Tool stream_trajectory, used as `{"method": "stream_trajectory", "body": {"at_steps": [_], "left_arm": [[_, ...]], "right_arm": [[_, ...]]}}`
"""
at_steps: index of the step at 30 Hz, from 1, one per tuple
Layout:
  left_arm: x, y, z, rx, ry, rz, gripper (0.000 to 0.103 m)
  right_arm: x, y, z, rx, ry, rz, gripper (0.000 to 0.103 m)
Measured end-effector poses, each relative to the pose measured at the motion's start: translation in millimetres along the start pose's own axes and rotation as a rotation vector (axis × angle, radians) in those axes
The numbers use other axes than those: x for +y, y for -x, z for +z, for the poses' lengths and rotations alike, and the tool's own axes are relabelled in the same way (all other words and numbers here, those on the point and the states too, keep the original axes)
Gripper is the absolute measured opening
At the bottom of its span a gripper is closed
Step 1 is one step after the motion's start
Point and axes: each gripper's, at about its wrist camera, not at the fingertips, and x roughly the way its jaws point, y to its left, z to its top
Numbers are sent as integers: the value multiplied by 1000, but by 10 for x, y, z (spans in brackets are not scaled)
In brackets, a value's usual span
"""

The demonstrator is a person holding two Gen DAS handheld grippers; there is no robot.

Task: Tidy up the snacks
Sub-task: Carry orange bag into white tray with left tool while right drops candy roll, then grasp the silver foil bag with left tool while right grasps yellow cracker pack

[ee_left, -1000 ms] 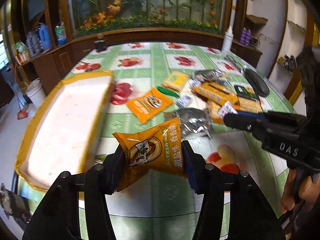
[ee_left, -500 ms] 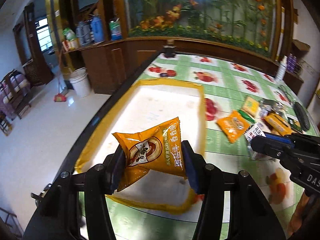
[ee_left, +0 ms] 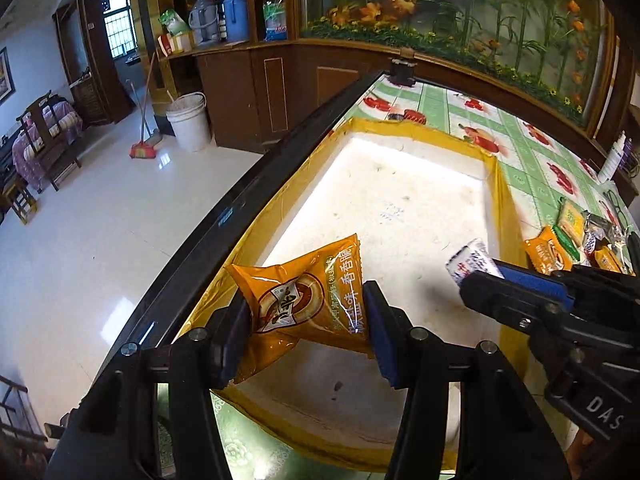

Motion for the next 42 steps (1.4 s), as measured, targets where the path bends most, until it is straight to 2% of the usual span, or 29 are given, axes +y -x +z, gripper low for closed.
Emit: {"method": "stream_trajectory", "body": {"at_steps": [3, 5, 7, 10, 11, 12, 13, 16, 18, 23, 27, 30, 36, 42], "left_arm": [[33, -76, -39, 32, 3, 0, 58], [60, -112, -57, 50, 12, -4, 68], [69, -121, -63, 51, 11, 11, 70], [40, -101, -68, 44, -11, 52, 74], [30, -83, -74, 40, -18, 60, 77], [15, -88, -59, 38, -22, 63, 77], [-3, -81, -46, 39, -24, 64, 77], [-44, -16, -30, 27, -33, 75, 84], [-79, 11, -8, 18, -42, 100, 85], [-78, 155, 28, -13, -28, 114, 85], [-130, 311, 61, -44, -3, 38, 85], [-335, 437, 68, -76, -32, -14, 85], [-967, 566, 4, -85, -157, -151, 84], [-1566, 539, -143, -49, -282, -256, 84]], "right_arm": [[12, -136, -18, 34, 2, -4, 16], [14, -189, -38, 48, 9, -20, 18], [-6, -215, -48, 51, 11, -33, 19], [-39, -160, -55, 36, 6, -60, 31], [-56, -116, -55, 22, 2, -66, 39], [-81, -85, -46, 10, -5, -73, 55], [-106, -41, -39, -3, -12, -79, 61], [-146, 112, -40, -38, -19, -88, 63], [-186, 197, -50, -50, -37, -94, 71], [-294, 465, -145, -77, -61, -103, 71], [-467, 797, -343, -119, -88, -140, 71], [-718, 1105, -586, -149, -148, -195, 75], [-1337, 1679, -1096, -180, -309, -335, 77], [-1701, 2028, -1481, -192, -425, -404, 77]]}}
